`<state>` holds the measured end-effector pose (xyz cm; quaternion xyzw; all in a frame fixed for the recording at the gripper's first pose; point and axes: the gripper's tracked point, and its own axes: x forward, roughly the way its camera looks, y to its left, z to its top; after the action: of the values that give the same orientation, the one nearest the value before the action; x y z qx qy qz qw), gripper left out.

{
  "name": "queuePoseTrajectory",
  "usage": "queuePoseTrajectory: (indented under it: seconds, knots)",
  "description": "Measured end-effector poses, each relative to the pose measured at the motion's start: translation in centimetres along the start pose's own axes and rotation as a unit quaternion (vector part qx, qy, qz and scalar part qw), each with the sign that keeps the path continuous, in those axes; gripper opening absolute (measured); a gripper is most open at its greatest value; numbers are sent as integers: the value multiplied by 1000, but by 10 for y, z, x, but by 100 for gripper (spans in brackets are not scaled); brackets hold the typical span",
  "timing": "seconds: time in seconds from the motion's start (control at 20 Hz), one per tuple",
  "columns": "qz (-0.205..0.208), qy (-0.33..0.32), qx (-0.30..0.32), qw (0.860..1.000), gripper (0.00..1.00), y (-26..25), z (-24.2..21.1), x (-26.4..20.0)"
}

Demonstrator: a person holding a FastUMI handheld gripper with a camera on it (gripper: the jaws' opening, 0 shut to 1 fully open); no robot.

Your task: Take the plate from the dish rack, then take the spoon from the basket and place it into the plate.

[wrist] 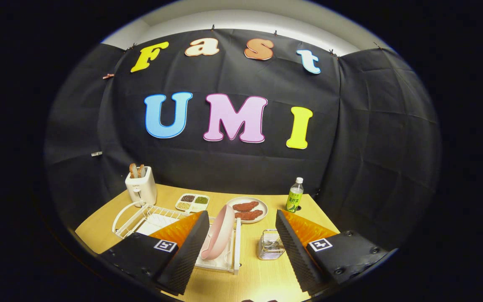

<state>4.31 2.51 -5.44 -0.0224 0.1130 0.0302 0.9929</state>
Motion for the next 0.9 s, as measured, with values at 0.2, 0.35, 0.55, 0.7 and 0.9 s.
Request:
queuePoseTrajectory:
  seconds: [0.2,0.35,0.55,0.7,0.9]
  knots:
    - [-2,53,-27,998,98,5,-6,36]
    - [3,100,-28,995,98,15,-19,63]
    - [5,160,-39,986,98,31,-46,98]
    - [-15,195,-48,979,96,30,-69,118]
    - [-54,240,-65,967,82,23,-104,141]
